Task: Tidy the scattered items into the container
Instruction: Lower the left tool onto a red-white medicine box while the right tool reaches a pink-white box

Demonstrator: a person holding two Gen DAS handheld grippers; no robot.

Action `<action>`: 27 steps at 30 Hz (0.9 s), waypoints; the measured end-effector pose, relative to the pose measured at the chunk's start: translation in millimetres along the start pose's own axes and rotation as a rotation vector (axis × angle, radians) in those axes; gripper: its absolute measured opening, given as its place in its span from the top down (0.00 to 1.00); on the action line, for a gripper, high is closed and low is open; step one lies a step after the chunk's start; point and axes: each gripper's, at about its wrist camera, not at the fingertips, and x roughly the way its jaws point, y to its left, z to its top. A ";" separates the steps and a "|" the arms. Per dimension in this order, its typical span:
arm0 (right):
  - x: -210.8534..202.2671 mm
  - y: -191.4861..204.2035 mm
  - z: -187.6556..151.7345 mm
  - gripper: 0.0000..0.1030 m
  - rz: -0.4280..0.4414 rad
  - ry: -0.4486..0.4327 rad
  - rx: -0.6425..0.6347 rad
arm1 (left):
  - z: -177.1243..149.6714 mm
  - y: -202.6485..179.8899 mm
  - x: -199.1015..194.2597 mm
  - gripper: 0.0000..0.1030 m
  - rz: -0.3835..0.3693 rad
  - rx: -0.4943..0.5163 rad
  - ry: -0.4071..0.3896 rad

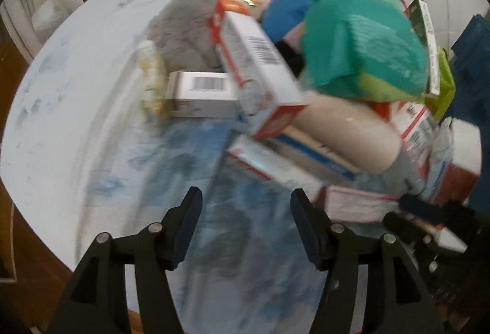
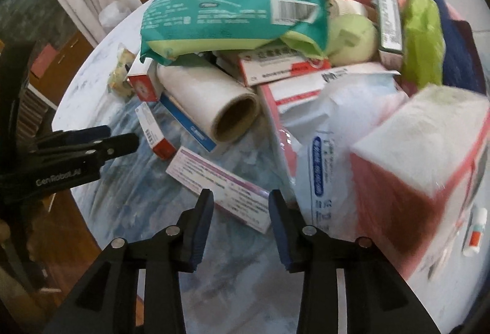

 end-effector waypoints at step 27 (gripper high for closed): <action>25.9 35.7 -19.0 0.87 0.019 0.082 -0.106 | 9.6 56.6 -19.4 0.68 0.084 0.071 0.009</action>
